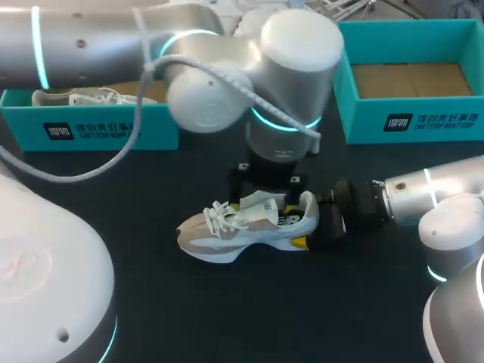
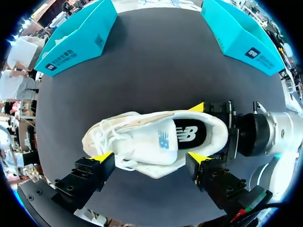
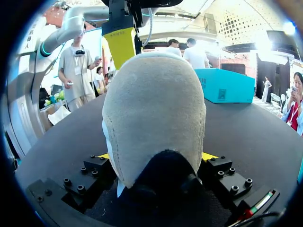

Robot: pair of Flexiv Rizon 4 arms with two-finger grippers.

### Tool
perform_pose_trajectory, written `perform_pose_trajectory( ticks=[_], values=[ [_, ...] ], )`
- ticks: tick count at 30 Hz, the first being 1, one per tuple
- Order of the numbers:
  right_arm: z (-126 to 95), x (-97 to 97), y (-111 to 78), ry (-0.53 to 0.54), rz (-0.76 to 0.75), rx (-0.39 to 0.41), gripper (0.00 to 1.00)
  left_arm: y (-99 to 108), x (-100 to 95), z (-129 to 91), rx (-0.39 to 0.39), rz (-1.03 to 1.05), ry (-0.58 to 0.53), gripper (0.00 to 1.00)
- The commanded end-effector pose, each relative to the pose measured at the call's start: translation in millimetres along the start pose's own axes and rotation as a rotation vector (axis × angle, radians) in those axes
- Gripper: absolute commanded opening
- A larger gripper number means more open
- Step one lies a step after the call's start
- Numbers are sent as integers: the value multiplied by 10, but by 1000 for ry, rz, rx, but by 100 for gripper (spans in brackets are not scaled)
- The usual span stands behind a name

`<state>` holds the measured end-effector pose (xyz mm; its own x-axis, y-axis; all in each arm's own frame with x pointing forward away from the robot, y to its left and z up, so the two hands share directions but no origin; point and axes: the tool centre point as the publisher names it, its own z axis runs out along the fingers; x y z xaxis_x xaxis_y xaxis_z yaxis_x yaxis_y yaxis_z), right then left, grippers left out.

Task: Take the shoe out of the shoebox, open the shoe tongue, remove and reinsert the insole, then place the shoe into the shoebox

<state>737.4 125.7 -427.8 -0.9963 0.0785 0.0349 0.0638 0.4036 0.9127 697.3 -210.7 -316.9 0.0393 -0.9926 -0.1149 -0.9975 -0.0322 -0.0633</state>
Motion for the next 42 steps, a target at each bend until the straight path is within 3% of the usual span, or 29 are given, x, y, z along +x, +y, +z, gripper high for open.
perform_pose_trajectory(
  ticks=[1,12,21,28,31,33,36,42],
  values=[
    [94,-26,-85,-1,0,4,0,-49,231,124,-13,-22,-69,100],
    [94,-26,-85,-1,0,4,0,-93,221,313,-48,-38,-159,100],
    [94,-26,-85,-1,0,4,0,-63,-47,432,-59,-66,-253,100],
    [94,-26,-85,-1,0,4,0,-44,-244,341,-54,-113,-262,98],
    [94,-26,-85,-1,0,4,0,-15,-305,266,-44,-126,-250,50],
    [94,-26,-85,-1,0,4,0,2,-349,225,-52,-133,-237,35],
    [94,-26,-85,-1,0,4,0,33,-393,175,-52,-140,-220,3],
    [94,-26,-85,-1,0,4,0,123,-513,109,-64,-141,-183,0]
  ],
)
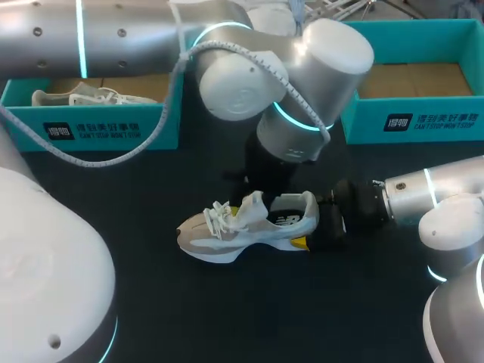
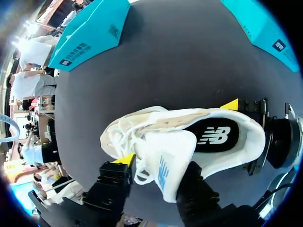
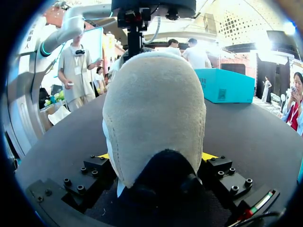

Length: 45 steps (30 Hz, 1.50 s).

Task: Take the shoe out of the shoebox, open the shoe tongue, remove and reinsert the insole, then place the shoe into the shoebox

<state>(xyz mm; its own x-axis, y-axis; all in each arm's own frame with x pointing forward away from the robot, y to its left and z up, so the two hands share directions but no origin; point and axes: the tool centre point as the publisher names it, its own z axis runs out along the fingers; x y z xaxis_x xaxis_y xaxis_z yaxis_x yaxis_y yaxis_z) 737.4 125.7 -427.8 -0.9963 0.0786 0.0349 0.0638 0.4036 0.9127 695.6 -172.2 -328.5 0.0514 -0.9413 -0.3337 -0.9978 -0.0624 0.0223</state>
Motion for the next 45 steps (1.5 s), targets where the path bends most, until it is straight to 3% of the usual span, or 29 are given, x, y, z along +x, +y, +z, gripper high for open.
perform_pose_trajectory(
  ticks=[1,12,22,23,25,28,29,31,45],
  values=[
    [93,-26,-86,-1,0,4,0,130,-185,-2,9,-136,55,0],
    [93,-26,-86,-1,0,4,0,181,-552,211,-28,-204,43,0],
    [93,-26,-86,-1,0,4,0,170,-728,462,-76,-264,9,0],
    [93,-26,-86,-1,0,4,0,168,-737,494,-83,-268,4,15],
    [93,-26,-86,-1,0,4,0,169,-759,550,-96,-274,-4,36],
    [93,-26,-86,-1,0,4,0,176,-805,608,-112,-283,-13,49],
    [93,-26,-86,-1,0,4,0,181,-838,632,-117,-292,-19,64],
    [93,-26,-86,-1,0,4,0,189,-883,656,-124,-299,-24,74],
    [93,-26,-86,-1,0,4,0,131,-1346,797,-166,-459,-36,98]
  ],
)
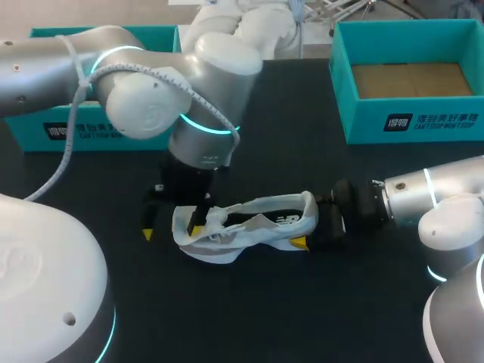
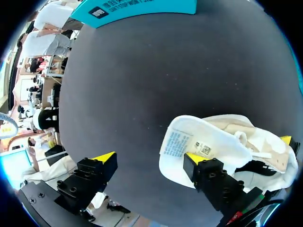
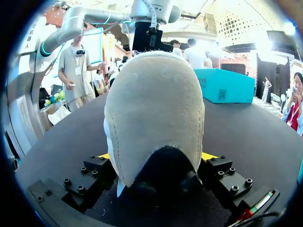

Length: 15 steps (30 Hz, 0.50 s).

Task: Take the shoe out of the shoebox, open the shoe tongue, remove and reinsert the insole, then place the shoe into the shoebox

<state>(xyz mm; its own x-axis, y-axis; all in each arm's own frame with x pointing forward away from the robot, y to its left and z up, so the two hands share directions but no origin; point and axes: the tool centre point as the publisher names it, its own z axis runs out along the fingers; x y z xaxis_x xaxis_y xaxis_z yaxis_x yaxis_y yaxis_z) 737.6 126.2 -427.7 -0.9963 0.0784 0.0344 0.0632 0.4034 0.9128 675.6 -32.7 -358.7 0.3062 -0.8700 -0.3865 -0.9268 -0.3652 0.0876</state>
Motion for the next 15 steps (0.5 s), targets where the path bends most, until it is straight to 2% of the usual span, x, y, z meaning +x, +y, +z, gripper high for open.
perform_pose_trajectory(
  ticks=[1,10,15],
  values=[
    [90,-25,-89,0,1,5,0,-31,-141,47,2,-195,23,99],
    [90,-25,-89,0,1,5,0,-60,-298,-192,63,-164,62,100],
    [90,-25,-89,0,1,5,0,-67,-317,-354,88,-103,90,100]
  ],
)
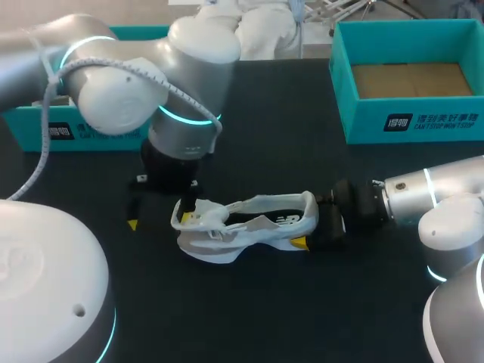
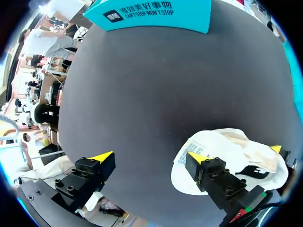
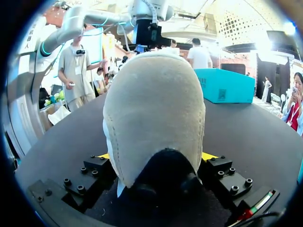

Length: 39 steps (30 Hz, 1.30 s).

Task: Take the shoe out of the shoebox, open the shoe tongue, remove and reinsert the insole, then place the shoe into the shoebox

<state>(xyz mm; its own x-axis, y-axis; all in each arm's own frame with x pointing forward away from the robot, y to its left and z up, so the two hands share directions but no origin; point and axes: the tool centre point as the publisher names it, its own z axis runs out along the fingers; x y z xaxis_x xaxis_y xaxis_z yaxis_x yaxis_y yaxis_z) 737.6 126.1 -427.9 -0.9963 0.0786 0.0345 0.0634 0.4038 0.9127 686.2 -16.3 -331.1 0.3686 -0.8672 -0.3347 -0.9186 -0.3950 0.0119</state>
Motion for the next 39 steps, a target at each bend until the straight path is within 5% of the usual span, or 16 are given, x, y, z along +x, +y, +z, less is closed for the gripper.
perform_pose_trajectory(
  ticks=[1,8,19,28,39],
  values=[
    [90,-24,-87,0,1,4,0,56,-85,-180,39,-23,41,100],
    [90,-24,-87,0,1,4,0,75,85,-495,180,371,179,100],
    [90,-24,-87,0,1,4,0,201,410,-1204,538,1082,360,100],
    [90,-24,-87,0,1,4,0,304,664,-1607,687,1694,542,100],
    [90,-24,-87,0,1,4,0,386,1067,-1798,743,2002,776,100]
  ],
)
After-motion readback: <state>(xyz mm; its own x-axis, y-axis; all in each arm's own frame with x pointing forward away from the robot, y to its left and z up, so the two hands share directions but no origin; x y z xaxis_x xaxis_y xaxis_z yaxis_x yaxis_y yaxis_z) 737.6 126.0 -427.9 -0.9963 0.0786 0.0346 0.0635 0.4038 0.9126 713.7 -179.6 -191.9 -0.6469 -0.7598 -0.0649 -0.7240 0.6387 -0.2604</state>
